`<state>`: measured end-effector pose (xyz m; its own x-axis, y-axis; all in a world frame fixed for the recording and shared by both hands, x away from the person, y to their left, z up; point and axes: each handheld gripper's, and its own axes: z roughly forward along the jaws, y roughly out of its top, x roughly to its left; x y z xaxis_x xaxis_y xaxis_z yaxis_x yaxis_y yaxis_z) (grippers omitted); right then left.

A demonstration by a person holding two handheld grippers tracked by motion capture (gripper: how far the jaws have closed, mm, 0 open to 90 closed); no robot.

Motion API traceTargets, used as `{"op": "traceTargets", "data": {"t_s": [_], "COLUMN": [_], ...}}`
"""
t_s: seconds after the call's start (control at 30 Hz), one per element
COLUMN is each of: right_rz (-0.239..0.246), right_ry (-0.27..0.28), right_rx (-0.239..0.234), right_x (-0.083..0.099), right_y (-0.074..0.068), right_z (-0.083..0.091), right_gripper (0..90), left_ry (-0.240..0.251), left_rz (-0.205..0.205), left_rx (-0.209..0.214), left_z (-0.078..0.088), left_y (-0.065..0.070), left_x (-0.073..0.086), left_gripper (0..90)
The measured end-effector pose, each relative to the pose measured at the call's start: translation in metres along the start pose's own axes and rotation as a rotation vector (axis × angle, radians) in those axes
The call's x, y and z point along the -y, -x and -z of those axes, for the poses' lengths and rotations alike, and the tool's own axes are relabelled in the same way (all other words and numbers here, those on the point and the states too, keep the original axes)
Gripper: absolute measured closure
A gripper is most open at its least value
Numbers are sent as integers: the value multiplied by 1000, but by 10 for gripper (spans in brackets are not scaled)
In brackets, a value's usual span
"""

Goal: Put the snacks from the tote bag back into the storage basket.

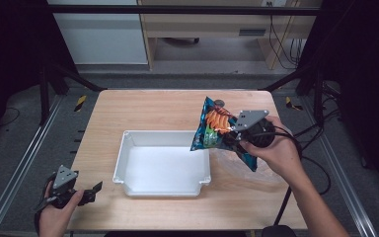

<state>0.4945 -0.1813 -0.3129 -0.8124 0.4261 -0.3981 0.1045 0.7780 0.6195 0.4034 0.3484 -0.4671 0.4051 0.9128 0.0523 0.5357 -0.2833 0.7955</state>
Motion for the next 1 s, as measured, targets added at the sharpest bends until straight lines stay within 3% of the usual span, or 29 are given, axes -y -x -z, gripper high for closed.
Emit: {"op": "traceTargets", "data": {"t_s": [0.57,1.0], "right_rz": [50,78], "right_ry": [17,33], "right_rx": [-28,-56], "right_x": [-21,-39], "right_y": [-12,-24], "right_z": [-9,-25], "right_gripper": [403,403], "left_ry": [2,3], "left_rz": [1,4], "left_rx": [1,1], "left_z": [0,0], "left_y": [0,0], "left_x": [0,0], "left_gripper": [39,39]}}
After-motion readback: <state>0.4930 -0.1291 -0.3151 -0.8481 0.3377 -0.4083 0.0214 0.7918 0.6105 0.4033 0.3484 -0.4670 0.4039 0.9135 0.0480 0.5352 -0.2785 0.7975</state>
